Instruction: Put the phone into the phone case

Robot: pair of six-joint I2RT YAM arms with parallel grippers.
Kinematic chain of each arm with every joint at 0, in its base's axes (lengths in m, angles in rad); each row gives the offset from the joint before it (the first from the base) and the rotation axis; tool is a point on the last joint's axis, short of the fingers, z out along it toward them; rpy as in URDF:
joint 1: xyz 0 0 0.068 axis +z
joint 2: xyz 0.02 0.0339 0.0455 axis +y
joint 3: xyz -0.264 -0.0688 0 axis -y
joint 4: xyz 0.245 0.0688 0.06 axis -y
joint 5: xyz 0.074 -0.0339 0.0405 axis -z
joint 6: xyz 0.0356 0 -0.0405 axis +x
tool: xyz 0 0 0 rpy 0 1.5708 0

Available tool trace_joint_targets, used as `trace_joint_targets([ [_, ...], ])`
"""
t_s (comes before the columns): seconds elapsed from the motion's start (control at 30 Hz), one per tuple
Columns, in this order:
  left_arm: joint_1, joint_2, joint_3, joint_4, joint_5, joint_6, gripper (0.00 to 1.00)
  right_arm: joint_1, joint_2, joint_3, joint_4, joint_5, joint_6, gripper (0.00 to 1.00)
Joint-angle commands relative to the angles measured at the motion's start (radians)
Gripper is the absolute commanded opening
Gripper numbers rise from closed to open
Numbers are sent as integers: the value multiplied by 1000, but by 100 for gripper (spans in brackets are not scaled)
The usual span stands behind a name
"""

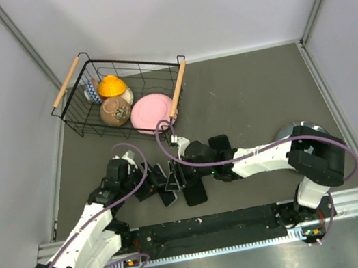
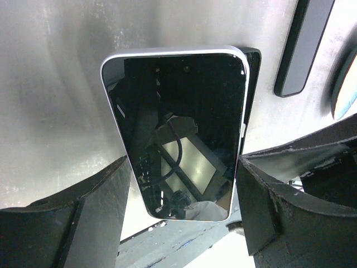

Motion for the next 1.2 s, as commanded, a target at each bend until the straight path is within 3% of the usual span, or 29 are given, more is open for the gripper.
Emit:
trace_joint_targets([
  [0.0,-15,-9,45,84,-4,-36,0,11,19,39,-52,68,-46,44],
  [0.27,-43,-9,28,118,3,-64,0,15,48,42,-27,51,-29,34],
  [0.37,-44,-9,23,147,35,-76,3,13,47,39,-1,54,-23,12],
  [0.4,-46,-11,27,150,52,-69,7,14,42,27,13,54,-20,2],
  [0.47,-49,-22,36,145,56,-55,20,13,21,16,33,60,-6,0],
  [0.53,-50,-37,63,109,24,-26,53,13,-7,16,4,65,-6,0],
  [0.6,-50,-65,86,66,7,26,75,11,-27,8,-13,85,-4,0],
  [0.83,-50,-106,211,-31,-14,114,82,-24,-205,-98,-44,103,45,0],
  [0.9,-50,-105,214,-30,-20,117,79,-36,-271,-122,-88,120,45,0],
  [0.97,-49,-95,208,-22,-16,125,68,-39,-330,-136,-146,143,49,0],
  [1.0,-49,-88,201,-13,-7,128,59,-44,-349,-141,-165,149,53,0],
  [1.03,-49,-76,198,-11,-1,131,42,-47,-364,-148,-176,154,60,0],
  [1.13,-50,-51,188,-5,39,154,17,-47,-427,-196,-197,184,88,0],
  [1.17,-50,-45,185,0,50,168,1,-47,-444,-223,-199,189,94,0],
])
